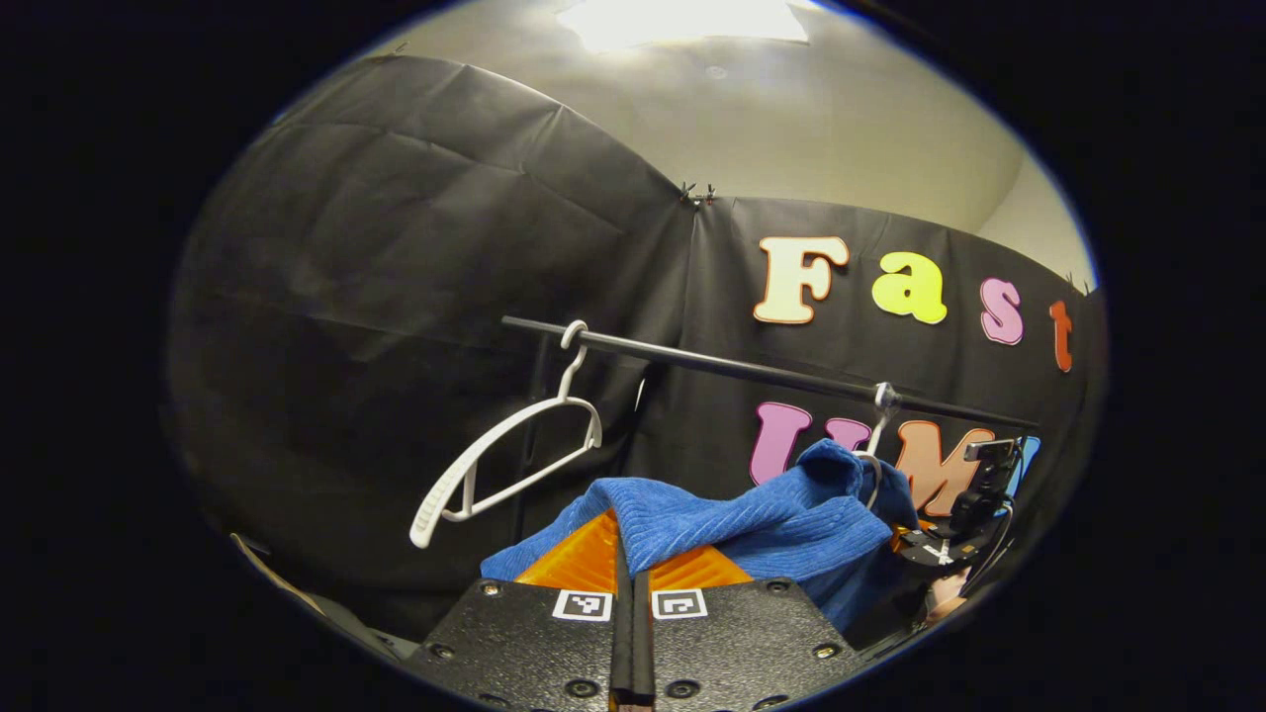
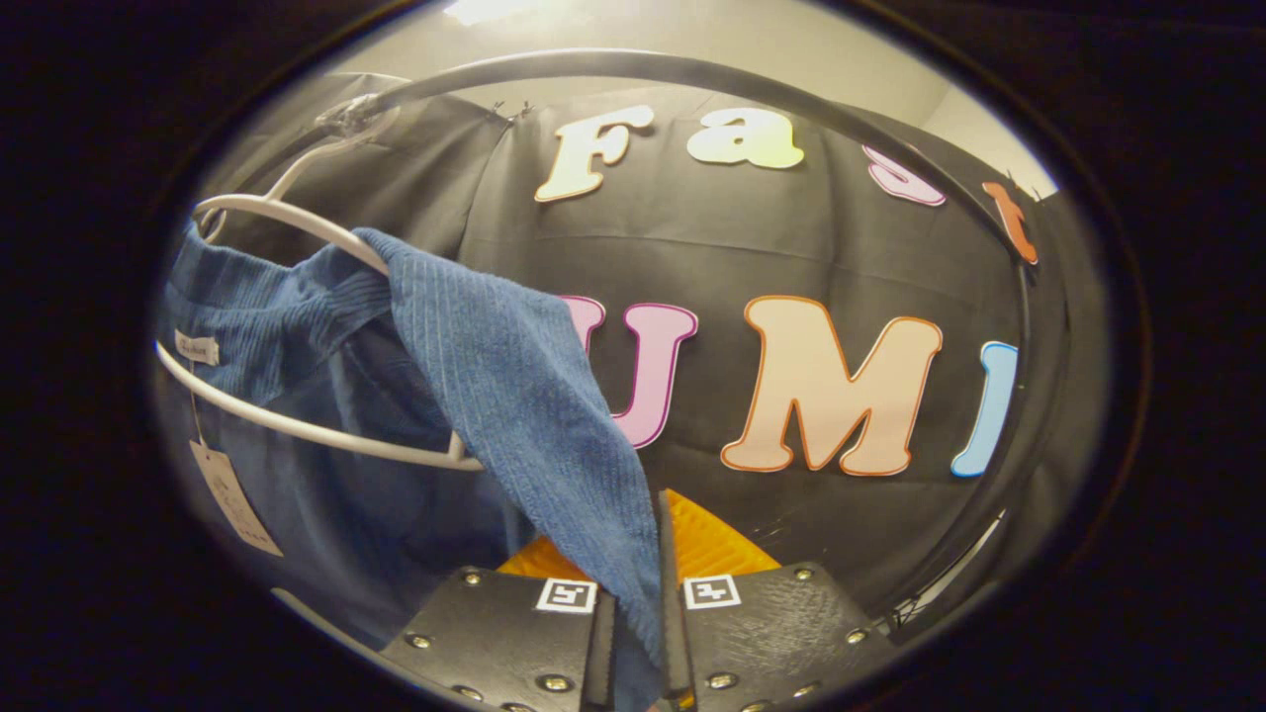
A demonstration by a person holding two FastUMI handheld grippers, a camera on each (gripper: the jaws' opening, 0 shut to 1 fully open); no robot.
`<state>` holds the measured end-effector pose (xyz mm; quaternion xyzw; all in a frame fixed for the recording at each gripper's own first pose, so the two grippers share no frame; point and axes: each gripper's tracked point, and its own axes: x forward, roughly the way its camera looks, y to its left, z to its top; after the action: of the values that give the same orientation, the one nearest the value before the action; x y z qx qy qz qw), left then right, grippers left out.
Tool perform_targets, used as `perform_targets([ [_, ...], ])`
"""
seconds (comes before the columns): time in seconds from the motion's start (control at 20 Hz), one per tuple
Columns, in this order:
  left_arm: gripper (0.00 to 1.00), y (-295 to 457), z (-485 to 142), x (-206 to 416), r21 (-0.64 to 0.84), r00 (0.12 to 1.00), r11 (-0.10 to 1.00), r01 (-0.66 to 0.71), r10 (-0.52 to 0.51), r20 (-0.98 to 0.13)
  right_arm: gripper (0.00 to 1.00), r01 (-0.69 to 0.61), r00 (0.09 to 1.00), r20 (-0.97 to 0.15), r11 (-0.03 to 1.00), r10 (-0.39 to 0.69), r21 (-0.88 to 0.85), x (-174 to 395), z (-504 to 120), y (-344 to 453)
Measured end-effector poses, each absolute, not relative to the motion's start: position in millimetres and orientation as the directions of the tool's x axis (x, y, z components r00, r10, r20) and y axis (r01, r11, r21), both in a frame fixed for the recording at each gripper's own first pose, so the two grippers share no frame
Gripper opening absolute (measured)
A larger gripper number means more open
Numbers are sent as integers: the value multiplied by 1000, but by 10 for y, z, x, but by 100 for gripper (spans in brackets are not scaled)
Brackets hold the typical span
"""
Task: Grasp the clothes on the hanger with both hands and then place them into the laundry hamper below.
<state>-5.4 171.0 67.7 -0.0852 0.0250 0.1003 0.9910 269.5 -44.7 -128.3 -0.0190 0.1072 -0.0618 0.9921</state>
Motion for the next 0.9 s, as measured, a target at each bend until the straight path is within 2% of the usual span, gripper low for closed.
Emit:
perform_targets([
  [0.55,1,2010,925,219,-106,975,969,-222,223,-2,18,119,972,-197,992,-127,-53,2865,-1194,-544],
  [0.9,1,2075,769,525,-51,969,968,-245,244,-20,18,115,973,-192,990,-129,-84,2966,-1196,-575],
])
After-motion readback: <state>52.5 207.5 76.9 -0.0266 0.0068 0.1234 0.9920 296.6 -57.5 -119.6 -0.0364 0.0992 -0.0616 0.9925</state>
